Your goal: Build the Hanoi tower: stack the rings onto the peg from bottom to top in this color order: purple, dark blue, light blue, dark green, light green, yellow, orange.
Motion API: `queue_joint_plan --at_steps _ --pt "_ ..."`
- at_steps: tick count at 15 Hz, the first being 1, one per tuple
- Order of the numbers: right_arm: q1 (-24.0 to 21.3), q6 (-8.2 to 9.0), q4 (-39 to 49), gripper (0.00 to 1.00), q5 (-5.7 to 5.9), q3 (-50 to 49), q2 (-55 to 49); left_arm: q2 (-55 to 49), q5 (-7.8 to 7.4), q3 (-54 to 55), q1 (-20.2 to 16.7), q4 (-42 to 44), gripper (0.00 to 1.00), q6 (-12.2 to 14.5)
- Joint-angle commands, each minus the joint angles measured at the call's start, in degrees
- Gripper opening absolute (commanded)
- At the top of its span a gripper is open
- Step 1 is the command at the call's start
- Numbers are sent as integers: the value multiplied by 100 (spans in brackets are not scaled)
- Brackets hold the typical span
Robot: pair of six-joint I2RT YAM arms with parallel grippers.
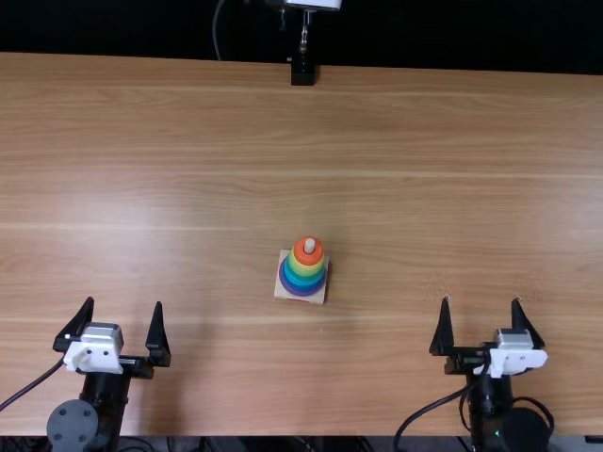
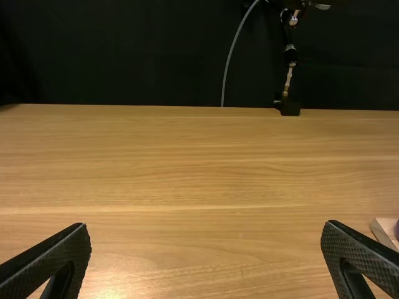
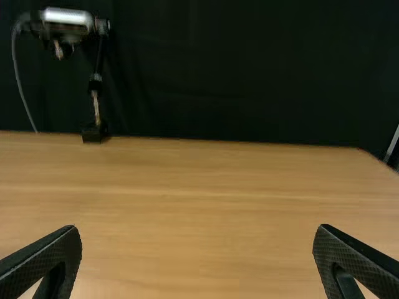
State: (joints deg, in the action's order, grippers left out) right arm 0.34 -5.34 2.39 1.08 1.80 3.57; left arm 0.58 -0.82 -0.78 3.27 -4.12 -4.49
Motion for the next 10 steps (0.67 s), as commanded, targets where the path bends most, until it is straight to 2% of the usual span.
queue_joint_plan --at_steps 1,10 --pt "-25 60 -246 100 -45 -84 -340 -58 -13 78 -63 -242 100 48" --pt "-25 -3 -467 100 -45 -101 -357 -58 -13 78 -63 -242 100 48"
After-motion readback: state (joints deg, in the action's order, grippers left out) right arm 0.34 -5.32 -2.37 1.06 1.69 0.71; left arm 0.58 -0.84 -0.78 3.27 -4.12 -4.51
